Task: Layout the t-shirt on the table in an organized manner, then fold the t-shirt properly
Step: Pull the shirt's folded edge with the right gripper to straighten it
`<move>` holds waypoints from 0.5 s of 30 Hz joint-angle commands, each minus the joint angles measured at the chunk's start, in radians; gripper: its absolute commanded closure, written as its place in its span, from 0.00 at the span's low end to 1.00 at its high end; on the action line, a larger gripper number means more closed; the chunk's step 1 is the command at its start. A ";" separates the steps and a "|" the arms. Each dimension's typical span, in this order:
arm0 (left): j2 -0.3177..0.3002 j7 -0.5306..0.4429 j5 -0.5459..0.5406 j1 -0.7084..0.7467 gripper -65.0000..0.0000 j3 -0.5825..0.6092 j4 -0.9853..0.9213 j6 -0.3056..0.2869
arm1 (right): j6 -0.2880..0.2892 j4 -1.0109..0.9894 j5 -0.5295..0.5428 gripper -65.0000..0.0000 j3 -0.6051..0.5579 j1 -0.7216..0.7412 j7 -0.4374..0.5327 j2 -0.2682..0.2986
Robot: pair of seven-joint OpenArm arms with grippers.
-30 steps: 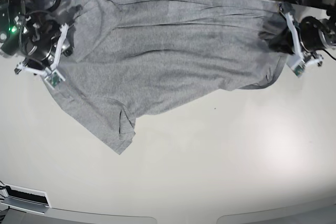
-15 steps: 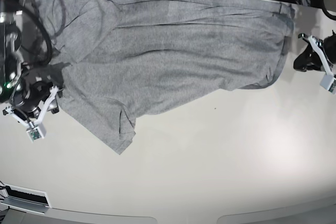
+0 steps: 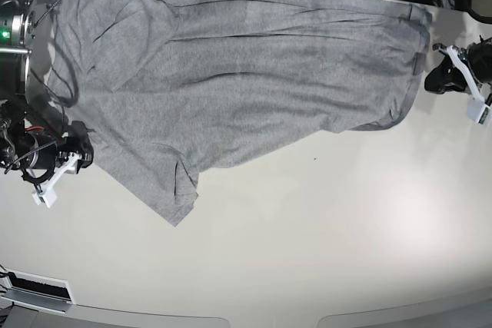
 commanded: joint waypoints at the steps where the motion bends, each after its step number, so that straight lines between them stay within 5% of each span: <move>1: -0.021 -0.016 -0.019 -0.006 1.00 -0.010 0.012 -0.004 | 0.012 0.010 0.028 0.52 0.006 0.033 0.022 0.013; 5: -0.014 -0.015 -0.035 -0.005 1.00 -0.010 0.012 -0.004 | 0.071 0.010 0.045 0.52 0.006 0.022 0.022 -0.017; 9: -0.011 -0.015 -0.035 -0.006 1.00 -0.010 0.012 -0.004 | 0.068 0.010 -0.001 0.52 0.005 0.019 0.032 -0.066; 15: -0.011 0.000 -0.035 -0.005 1.00 -0.010 0.012 -0.004 | -0.019 0.011 -0.087 0.52 0.006 0.020 0.094 -0.062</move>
